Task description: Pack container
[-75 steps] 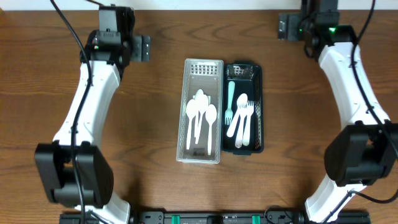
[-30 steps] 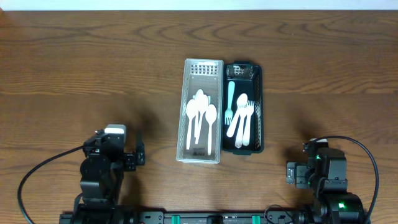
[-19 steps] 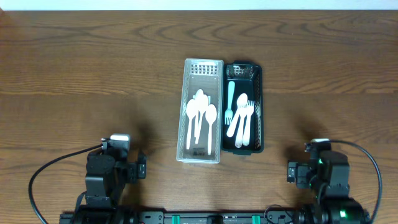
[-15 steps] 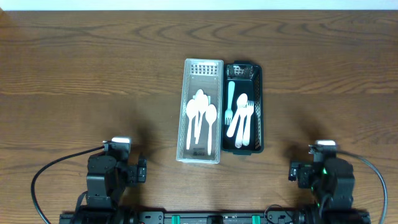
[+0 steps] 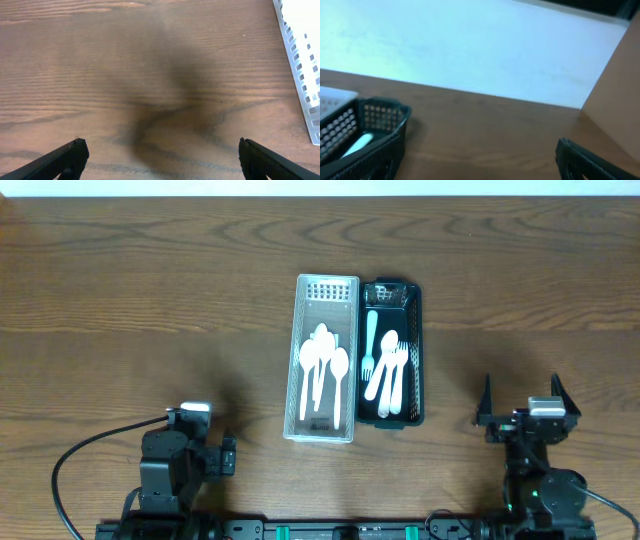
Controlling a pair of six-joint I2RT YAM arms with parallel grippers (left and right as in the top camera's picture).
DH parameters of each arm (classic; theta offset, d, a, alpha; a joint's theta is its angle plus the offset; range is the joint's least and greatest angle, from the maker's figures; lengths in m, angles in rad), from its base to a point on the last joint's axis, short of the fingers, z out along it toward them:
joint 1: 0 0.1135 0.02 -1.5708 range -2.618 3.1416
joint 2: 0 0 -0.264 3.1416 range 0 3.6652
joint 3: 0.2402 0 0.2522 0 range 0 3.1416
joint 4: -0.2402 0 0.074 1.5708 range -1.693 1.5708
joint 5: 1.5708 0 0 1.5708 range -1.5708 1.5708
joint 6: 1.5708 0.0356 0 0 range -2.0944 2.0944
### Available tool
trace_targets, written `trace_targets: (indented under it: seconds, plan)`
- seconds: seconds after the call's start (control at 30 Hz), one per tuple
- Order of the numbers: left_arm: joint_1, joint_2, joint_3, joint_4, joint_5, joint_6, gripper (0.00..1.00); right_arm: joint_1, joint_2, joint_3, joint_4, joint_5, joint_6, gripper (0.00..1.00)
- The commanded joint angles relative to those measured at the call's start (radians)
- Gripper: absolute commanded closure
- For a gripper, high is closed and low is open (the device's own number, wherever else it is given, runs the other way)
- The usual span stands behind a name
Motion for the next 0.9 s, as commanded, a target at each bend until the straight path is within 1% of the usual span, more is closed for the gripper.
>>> trace_targets:
  seconds: [0.0,0.07,0.1,0.13,0.87]
  plan:
    - [-0.003,-0.001,0.000,-0.001,0.003,0.012,0.02,0.009,-0.005,-0.085,0.063,-0.009,-0.045,0.01]
    - [-0.003,-0.001,0.000,-0.001,0.003,0.012,0.02,0.011,-0.006,-0.124,0.091,-0.017,-0.045,0.01]
    - [-0.003,-0.001,0.000,-0.001,0.003,0.012,0.02,0.013,-0.006,-0.132,0.071,-0.017,-0.044,0.01]
    - [-0.003,-0.001,0.000,-0.001,0.003,0.012,0.02,0.016,-0.006,-0.132,0.024,-0.016,-0.037,0.01]
    - [-0.003,-0.001,0.000,-0.001,0.003,0.012,0.02,0.016,-0.004,-0.132,0.028,-0.035,-0.032,0.01]
